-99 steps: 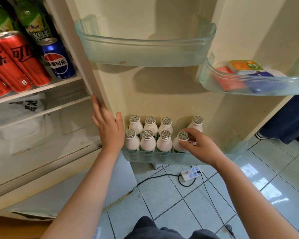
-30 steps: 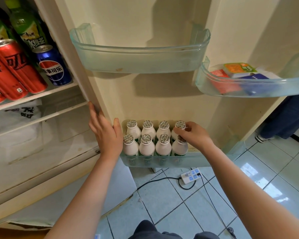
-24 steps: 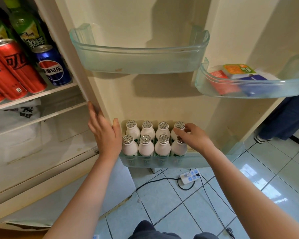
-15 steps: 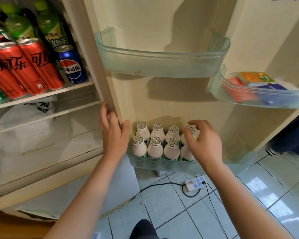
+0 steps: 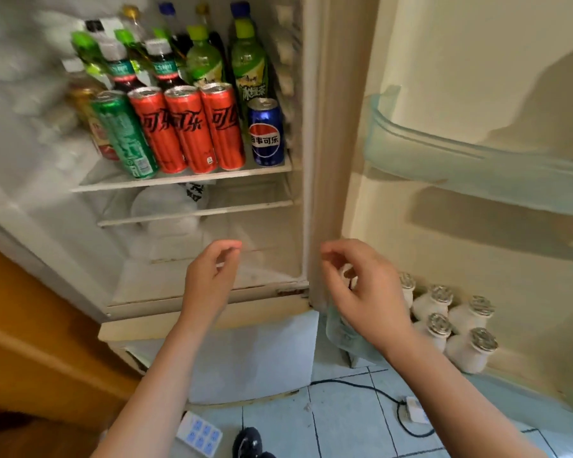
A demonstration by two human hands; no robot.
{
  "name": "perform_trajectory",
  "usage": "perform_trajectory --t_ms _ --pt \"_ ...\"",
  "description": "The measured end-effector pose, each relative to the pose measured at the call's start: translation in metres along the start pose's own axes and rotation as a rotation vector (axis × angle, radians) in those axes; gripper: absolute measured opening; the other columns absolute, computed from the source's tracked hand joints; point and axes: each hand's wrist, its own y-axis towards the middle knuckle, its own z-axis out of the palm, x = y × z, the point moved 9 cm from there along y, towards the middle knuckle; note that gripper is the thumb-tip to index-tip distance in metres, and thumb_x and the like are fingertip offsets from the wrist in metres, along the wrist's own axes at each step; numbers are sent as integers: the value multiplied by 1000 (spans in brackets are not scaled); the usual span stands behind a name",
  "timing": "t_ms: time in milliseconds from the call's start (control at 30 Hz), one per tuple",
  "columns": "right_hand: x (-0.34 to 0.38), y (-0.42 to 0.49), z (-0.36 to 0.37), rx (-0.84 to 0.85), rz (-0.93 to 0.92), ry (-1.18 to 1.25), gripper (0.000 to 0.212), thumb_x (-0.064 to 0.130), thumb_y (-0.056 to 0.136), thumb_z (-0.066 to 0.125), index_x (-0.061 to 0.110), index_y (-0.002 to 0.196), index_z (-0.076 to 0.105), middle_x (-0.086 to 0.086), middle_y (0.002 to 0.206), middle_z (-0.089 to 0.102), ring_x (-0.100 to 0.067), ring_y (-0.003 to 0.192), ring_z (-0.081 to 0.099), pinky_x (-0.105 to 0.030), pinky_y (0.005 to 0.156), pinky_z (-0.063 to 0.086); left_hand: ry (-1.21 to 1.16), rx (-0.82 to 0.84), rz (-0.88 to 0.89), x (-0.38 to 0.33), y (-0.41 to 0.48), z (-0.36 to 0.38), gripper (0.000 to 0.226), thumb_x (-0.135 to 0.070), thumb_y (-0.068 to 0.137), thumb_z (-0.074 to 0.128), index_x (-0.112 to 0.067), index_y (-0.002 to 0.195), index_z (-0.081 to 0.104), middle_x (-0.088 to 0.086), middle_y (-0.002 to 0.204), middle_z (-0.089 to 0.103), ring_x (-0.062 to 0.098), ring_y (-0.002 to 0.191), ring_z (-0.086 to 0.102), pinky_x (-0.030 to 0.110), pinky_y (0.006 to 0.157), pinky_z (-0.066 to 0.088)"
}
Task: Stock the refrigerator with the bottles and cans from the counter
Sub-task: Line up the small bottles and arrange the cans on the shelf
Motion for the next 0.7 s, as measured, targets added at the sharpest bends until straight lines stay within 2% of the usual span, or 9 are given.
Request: perform_trajectory --t_ms 67,167,333,400,467,533,600,700 --pt "10 18 18 33 -20 22 21 7 84 62 14 104 66 9 90 64 6 77 54 -18 72 47 13 -19 6 5 12 -23 15 -16 93 56 -27 94 66 -21 94 64 -18 84 54 -2 66 36" --pt "30 47 41 51 -78 46 22 7 84 62 13 105 66 6 94 65 -1 84 58 -24 75 50 22 -46 17 8 34 -55 20 -15 93 54 -31 92 64 -21 94 64 -17 86 54 -2 67 37" --pt "54 109 69 55 -118 -14 29 14 84 62 16 113 62 2 107 63 -11 99 58 -25 84 47 84 -119 84 -3 84 -104 22 -17 93 55 -37 89 62 -21 93 64 -16 87 54 -1 67 37" --pt "58 139 75 14 -118 -88 33 17 84 62 16 117 60 0 113 61 -15 105 56 -26 87 44 134 -142 153 -14 107 -119 20 -17 93 56 -36 91 62 -22 94 64 -10 89 56 0 69 37" --pt "57 170 81 -37 -78 -167 37 21 84 60 16 120 56 -1 118 58 -20 109 53 -30 86 43 181 -171 210 -25 127 -131 17 -15 93 55 -28 96 66 -14 99 65 0 93 58 0 72 37" --pt "53 196 87 -81 -22 -267 40 24 85 58 16 123 53 -2 124 55 -23 113 49 -33 86 42 228 -228 297 -37 144 -142 17 -13 91 55 -16 100 68 -2 108 64 12 103 57 7 83 39" --pt "49 216 94 -108 -9 -358 43 24 85 56 15 127 51 -2 131 52 -24 120 44 -33 92 39 290 -304 360 -47 158 -151 22 -16 86 55 -10 103 68 5 118 60 22 115 51 26 100 36" --pt "43 234 105 -114 8 -441 51 23 85 57 13 133 47 -4 141 45 -24 129 36 -34 99 37 321 -403 376 -46 177 -163 36 -19 83 58 -10 117 62 9 133 48 26 126 37 30 108 22"
